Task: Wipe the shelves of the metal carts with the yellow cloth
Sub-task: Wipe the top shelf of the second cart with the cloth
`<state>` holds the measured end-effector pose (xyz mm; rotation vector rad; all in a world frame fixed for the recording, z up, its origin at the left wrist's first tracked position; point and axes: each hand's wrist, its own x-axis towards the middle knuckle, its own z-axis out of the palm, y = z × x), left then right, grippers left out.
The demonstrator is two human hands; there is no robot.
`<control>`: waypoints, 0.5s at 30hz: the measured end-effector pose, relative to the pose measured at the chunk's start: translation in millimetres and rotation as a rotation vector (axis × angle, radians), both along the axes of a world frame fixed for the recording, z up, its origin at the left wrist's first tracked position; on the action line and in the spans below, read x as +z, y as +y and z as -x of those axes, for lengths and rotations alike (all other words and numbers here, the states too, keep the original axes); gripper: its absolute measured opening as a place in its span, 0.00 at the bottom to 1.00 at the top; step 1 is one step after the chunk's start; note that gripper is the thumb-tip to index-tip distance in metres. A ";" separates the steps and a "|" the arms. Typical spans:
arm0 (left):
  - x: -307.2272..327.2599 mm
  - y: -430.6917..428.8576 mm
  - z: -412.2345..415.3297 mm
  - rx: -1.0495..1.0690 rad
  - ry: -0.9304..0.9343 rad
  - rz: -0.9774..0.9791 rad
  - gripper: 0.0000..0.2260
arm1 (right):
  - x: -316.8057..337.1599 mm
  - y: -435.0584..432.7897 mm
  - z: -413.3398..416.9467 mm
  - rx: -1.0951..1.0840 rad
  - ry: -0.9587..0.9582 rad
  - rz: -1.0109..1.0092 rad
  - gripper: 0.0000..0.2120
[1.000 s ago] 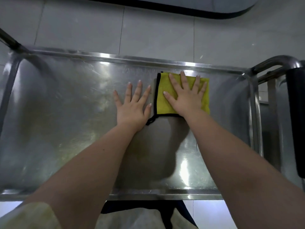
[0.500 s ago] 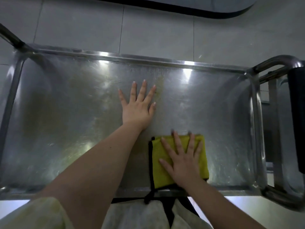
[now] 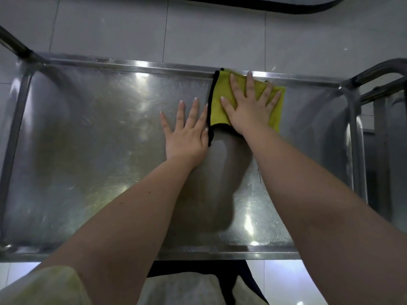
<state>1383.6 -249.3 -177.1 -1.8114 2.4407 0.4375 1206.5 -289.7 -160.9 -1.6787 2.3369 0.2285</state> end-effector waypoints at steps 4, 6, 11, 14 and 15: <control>2.1 1.6 0.4 -0.005 0.010 -0.008 0.25 | -1.1 81.0 -10.0 0.073 -0.028 0.010 0.33; 3.7 1.3 0.2 -0.006 0.013 -0.023 0.25 | 2.5 138.1 -21.9 0.098 -0.067 -0.003 0.32; 4.6 1.8 -0.9 -0.014 0.008 -0.023 0.25 | 9.0 271.6 -52.1 0.177 -0.056 -0.063 0.31; 5.2 0.2 -3.1 -0.017 0.007 -0.020 0.25 | 9.4 281.5 -54.0 0.163 -0.042 -0.075 0.31; 6.7 -0.5 -4.4 -0.019 0.009 -0.030 0.25 | 10.3 275.4 -53.7 0.159 -0.034 -0.081 0.31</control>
